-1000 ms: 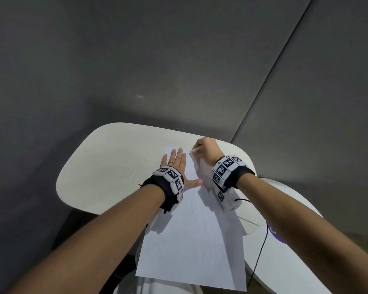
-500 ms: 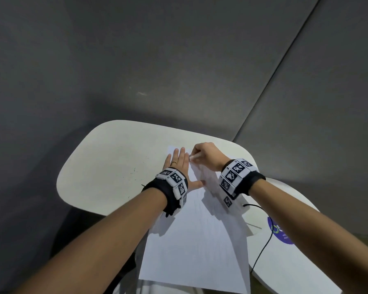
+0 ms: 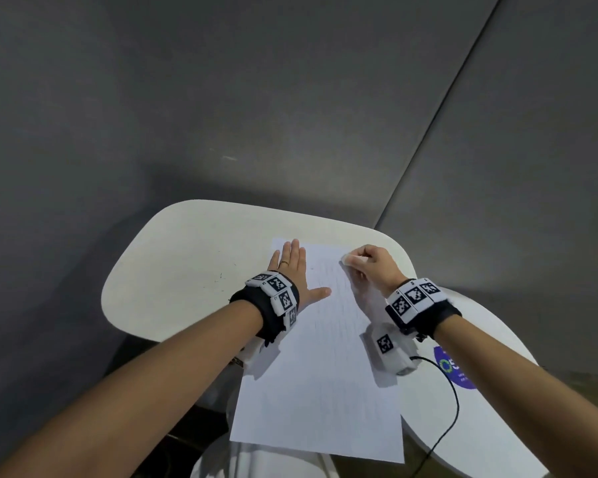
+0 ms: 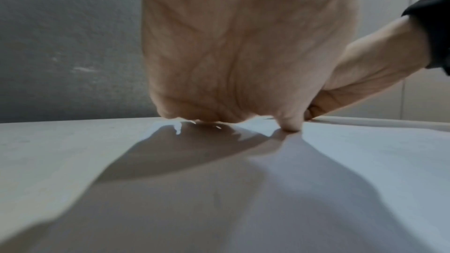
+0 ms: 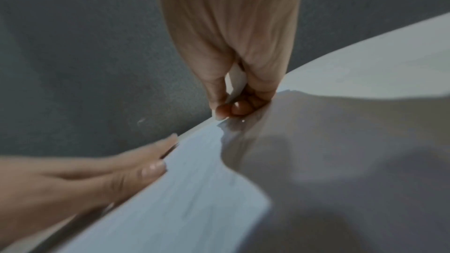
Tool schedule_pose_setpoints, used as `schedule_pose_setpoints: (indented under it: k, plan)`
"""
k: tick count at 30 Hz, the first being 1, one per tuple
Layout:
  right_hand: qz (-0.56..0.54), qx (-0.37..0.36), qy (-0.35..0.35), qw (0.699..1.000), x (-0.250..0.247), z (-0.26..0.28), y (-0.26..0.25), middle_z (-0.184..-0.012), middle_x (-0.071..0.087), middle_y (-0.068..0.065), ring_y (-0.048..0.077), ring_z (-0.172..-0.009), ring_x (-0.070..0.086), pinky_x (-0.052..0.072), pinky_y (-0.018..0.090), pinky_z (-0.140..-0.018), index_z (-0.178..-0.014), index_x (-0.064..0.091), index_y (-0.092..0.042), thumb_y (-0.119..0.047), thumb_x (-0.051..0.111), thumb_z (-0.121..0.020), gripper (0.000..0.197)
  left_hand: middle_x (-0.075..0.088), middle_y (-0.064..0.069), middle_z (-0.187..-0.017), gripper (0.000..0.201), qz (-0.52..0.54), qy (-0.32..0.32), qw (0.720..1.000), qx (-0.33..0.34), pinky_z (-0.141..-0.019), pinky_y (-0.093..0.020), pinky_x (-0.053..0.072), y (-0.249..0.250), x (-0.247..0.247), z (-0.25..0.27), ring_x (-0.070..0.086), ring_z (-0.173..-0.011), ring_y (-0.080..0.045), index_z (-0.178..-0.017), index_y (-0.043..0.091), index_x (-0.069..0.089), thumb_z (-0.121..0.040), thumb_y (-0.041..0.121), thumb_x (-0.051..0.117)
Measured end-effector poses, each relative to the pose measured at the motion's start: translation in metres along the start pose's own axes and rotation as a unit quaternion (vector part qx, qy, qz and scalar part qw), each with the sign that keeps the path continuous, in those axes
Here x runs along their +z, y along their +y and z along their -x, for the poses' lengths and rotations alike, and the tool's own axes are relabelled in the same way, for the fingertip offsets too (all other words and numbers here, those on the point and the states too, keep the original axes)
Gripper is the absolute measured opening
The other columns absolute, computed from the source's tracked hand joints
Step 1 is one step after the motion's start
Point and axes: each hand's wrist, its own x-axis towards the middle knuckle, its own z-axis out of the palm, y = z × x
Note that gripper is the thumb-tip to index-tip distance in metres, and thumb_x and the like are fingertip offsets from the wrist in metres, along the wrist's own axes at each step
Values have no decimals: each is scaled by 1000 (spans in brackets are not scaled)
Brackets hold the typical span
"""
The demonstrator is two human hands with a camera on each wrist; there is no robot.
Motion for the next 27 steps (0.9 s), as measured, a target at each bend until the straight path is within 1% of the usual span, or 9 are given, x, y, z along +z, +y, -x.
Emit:
schedule_pose_setpoints:
  k: [2,5,7,10,11,15,19,23,27]
  plan:
    - [-20,6,-10,1000,2,6,2,-60,62,2,14,-53,56,45,28,-57,-77,59,-4,-14,65,-83,13,-25,-10,-157,80,-17,21,998,62,-119,-41,-8,9,-3,1,-19,-146,-23,-151,6,-15,-100,53,26]
    - [-29,12,10,999,3,3,6,-63,64,2,15,-59,58,46,30,-62,-81,58,-6,-16,62,-84,11,-18,-1,-160,65,-13,-11,975,220,-119,-41,-6,12,-4,6,-15,-147,-18,-153,15,-11,-104,41,22]
    - [-59,27,16,998,3,3,8,-63,64,4,17,-61,60,46,29,-62,-81,56,-7,-16,63,-85,12,-16,-1,-160,65,-23,-24,989,144,-119,-40,-5,1,-4,3,-12,-148,-18,-154,14,-9,-104,43,22]
    - [-77,22,16,997,3,7,6,-63,64,6,15,-57,59,45,26,-58,-81,56,-6,-16,64,-85,13,-16,-13,-159,71,-5,-5,994,-108,-119,-40,-6,-16,-17,-2,-11,-148,-26,-152,3,-7,-103,45,23]
    - [-82,19,11,996,2,8,4,-63,63,5,15,-56,58,45,25,-55,-82,57,-4,-16,65,-84,14,-17,-14,-159,71,-11,-3,994,-109,-119,-40,-6,-16,-19,-1,-12,-148,-26,-152,3,-7,-103,44,23]
    - [-87,5,-32,996,0,10,-7,-59,62,-2,10,-54,55,44,21,-53,-79,62,-2,-9,72,-78,12,-23,-4,-159,87,-20,2,999,37,-119,-43,-8,-7,-15,12,-17,-147,-18,-153,10,-12,-95,61,31]
    - [73,-77,-68,992,7,9,-25,-73,65,-1,10,-67,58,42,9,-57,-78,61,-8,-9,70,-78,8,-26,-1,-158,111,17,-34,999,26,-118,-43,-11,-9,-2,11,-22,-146,-16,-152,13,-15,-80,78,40]
    - [183,-130,-83,971,15,5,-38,-94,67,16,28,-90,60,41,25,-68,-77,59,-5,-4,63,-78,5,-27,3,-157,126,26,-39,999,14,-116,-48,-14,-9,-2,6,-24,-145,-15,-152,16,-16,-69,86,46]
    - [241,-112,-152,952,5,18,-42,-97,70,8,17,-84,58,41,21,-66,-78,58,-9,-8,65,-79,7,-26,5,-158,135,7,-36,999,6,-115,-52,-15,-9,-1,3,-24,-145,-16,-152,19,-17,-57,96,42]
